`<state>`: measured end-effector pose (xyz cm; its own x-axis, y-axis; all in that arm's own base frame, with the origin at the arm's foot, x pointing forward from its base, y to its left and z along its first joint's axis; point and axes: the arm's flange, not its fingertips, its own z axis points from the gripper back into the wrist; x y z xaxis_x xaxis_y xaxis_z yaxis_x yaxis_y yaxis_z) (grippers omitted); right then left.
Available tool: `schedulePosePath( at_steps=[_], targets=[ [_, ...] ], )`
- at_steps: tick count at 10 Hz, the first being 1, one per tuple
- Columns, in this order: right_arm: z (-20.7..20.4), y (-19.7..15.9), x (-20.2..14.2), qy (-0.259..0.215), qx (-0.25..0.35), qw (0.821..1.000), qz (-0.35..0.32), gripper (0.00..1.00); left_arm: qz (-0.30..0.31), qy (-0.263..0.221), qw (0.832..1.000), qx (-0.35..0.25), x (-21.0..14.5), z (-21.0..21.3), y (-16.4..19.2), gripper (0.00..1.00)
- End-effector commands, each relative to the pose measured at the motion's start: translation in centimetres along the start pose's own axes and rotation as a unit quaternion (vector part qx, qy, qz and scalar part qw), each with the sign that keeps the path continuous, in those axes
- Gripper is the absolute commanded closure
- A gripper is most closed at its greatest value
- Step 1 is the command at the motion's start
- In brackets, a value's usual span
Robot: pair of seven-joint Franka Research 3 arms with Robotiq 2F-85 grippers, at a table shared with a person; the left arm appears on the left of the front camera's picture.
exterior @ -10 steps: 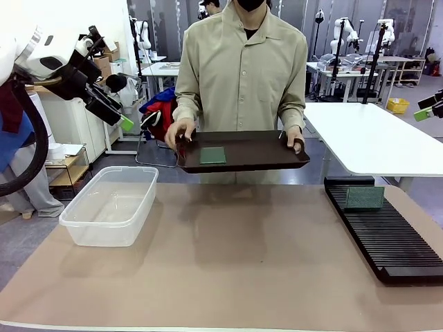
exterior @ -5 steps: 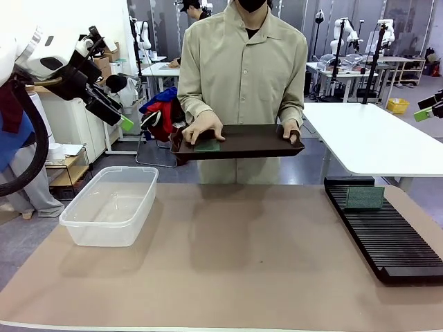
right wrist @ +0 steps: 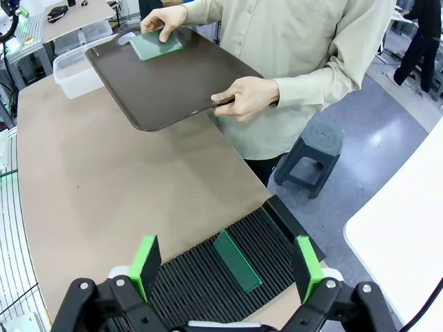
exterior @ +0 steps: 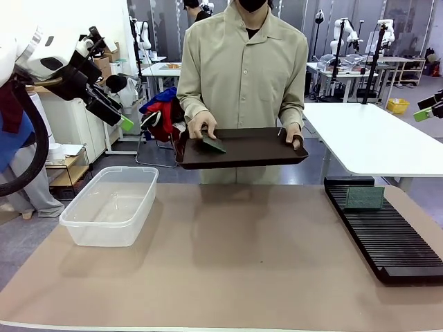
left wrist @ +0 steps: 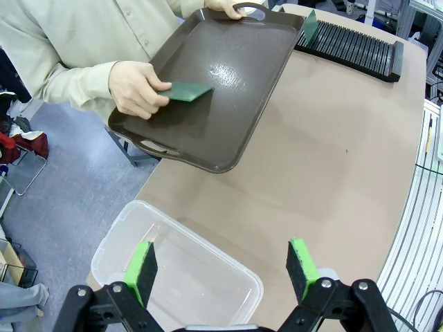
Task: Sort PCBs into racks and boxes based on the side picked up.
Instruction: Pick up the Blank PCB handed by the Human.
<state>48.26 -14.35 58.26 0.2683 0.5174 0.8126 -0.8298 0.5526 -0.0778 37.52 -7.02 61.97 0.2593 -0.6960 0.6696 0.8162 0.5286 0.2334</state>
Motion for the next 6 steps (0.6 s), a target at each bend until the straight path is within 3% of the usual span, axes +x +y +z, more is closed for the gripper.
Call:
schedulePosePath(
  at_steps=[1, 6],
  targets=[
    [-0.17, 0.04, 0.03, 0.001, 0.002, 1.0, -0.002, 0.0, -0.007, 0.003, 1.0, -0.005, -0.18, 0.03, 0.09, 0.0],
    [-0.17, 0.04, 0.03, 0.001, 0.002, 1.0, -0.002, 0.0, -0.007, 0.003, 1.0, -0.005, -0.18, 0.03, 0.09, 0.0]
  ],
)
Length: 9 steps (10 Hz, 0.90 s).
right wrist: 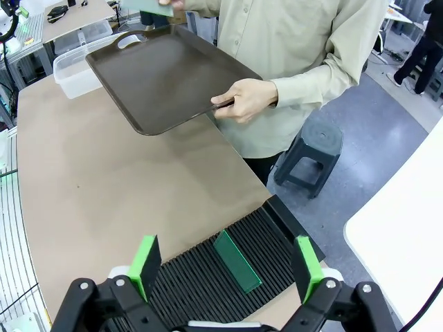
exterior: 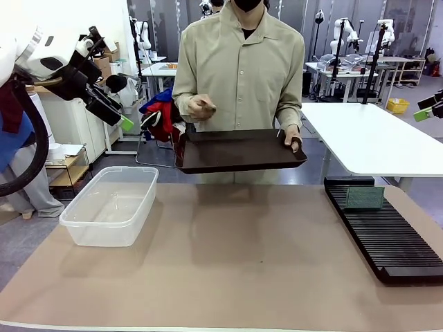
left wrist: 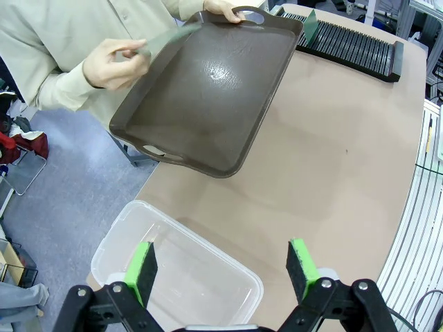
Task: Sort PCBs into racks and boxes based on the side picked up.
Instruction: Pick up the Blank PCB handed by the Human.
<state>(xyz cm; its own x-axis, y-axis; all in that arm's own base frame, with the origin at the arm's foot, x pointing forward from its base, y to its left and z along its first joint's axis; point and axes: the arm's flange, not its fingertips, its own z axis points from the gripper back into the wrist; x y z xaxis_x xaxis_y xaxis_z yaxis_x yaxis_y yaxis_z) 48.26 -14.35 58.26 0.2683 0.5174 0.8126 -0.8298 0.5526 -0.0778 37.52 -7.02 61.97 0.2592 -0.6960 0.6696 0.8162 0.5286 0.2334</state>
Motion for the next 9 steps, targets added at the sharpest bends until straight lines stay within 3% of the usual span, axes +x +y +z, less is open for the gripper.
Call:
schedulePosePath(
  at_steps=[1, 9],
  targets=[
    [-0.17, 0.04, 0.03, 0.001, 0.002, 1.0, -0.002, 0.0, -0.007, 0.003, 1.0, -0.005, -0.18, 0.03, 0.09, 0.0],
    [-0.17, 0.04, 0.03, 0.001, 0.002, 1.0, -0.002, 0.0, -0.007, 0.003, 1.0, -0.005, -0.18, 0.03, 0.09, 0.0]
  ],
)
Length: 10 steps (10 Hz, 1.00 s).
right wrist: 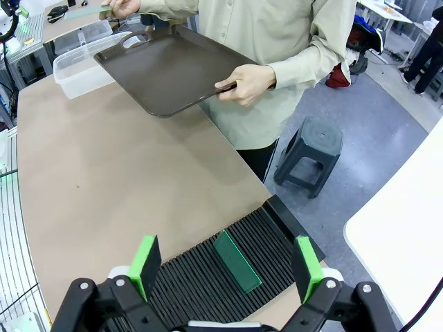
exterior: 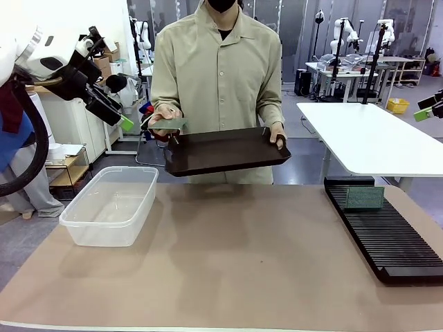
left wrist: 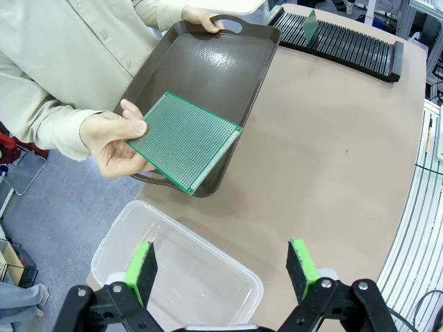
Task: Sort PCBs into racks and boxes based on the side picked up.
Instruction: Pick up the Blank PCB handed by the Human.
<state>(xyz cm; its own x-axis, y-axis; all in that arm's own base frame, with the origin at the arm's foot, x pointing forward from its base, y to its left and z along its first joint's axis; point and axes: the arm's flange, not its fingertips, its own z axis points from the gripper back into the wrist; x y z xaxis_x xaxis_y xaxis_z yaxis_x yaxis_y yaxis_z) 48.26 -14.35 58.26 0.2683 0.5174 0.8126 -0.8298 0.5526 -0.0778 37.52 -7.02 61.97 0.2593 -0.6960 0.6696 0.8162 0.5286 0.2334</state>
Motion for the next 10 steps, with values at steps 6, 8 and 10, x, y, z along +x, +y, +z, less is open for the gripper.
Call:
schedulePosePath(
  at_steps=[6, 8, 10],
  targets=[
    [-0.17, 0.04, 0.03, 0.001, 0.002, 1.0, -0.002, 0.0, -0.007, 0.003, 1.0, -0.005, -0.18, 0.03, 0.09, 0.0],
    [-0.17, 0.04, 0.03, 0.001, 0.002, 1.0, -0.002, 0.0, -0.007, 0.003, 1.0, -0.005, -0.18, 0.03, 0.09, 0.0],
    [-0.17, 0.04, 0.03, 0.001, 0.002, 1.0, -0.002, 0.0, -0.007, 0.003, 1.0, -0.005, -0.18, 0.03, 0.09, 0.0]
  ],
)
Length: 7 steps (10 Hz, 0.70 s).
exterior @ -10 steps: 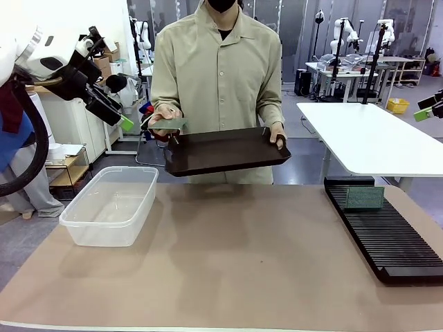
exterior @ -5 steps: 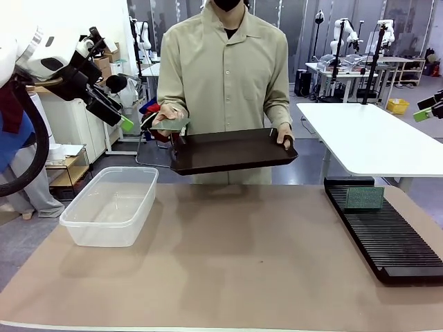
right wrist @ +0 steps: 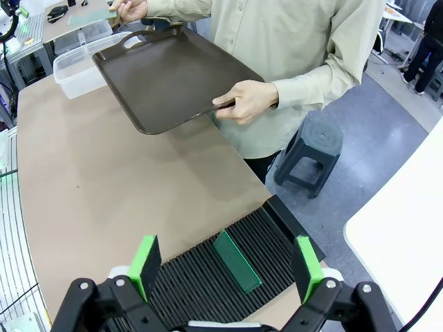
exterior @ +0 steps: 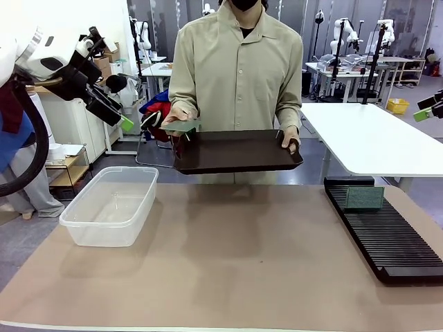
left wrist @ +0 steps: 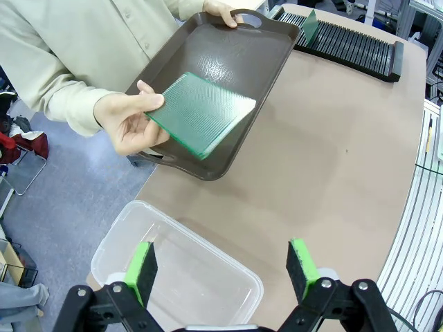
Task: Sort PCBs into racks and boxes based on the side picked up.
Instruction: Pick up the Blank PCB handed by the Human.
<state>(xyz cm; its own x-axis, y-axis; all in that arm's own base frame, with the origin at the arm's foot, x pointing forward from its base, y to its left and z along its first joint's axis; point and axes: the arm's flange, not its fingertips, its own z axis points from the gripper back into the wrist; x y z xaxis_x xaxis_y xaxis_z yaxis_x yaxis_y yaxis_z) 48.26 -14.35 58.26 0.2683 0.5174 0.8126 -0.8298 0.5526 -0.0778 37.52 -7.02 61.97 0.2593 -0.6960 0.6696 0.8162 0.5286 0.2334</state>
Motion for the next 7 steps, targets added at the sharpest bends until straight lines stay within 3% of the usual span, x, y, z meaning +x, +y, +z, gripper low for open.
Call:
schedulePosePath(
  at_steps=[1, 7],
  targets=[
    [-0.17, 0.04, 0.03, 0.001, 0.002, 1.0, -0.002, 0.0, -0.007, 0.003, 1.0, -0.005, -0.18, 0.03, 0.09, 0.0],
    [-0.17, 0.04, 0.03, 0.001, 0.002, 1.0, -0.002, 0.0, -0.007, 0.003, 1.0, -0.005, -0.18, 0.03, 0.09, 0.0]
  ],
)
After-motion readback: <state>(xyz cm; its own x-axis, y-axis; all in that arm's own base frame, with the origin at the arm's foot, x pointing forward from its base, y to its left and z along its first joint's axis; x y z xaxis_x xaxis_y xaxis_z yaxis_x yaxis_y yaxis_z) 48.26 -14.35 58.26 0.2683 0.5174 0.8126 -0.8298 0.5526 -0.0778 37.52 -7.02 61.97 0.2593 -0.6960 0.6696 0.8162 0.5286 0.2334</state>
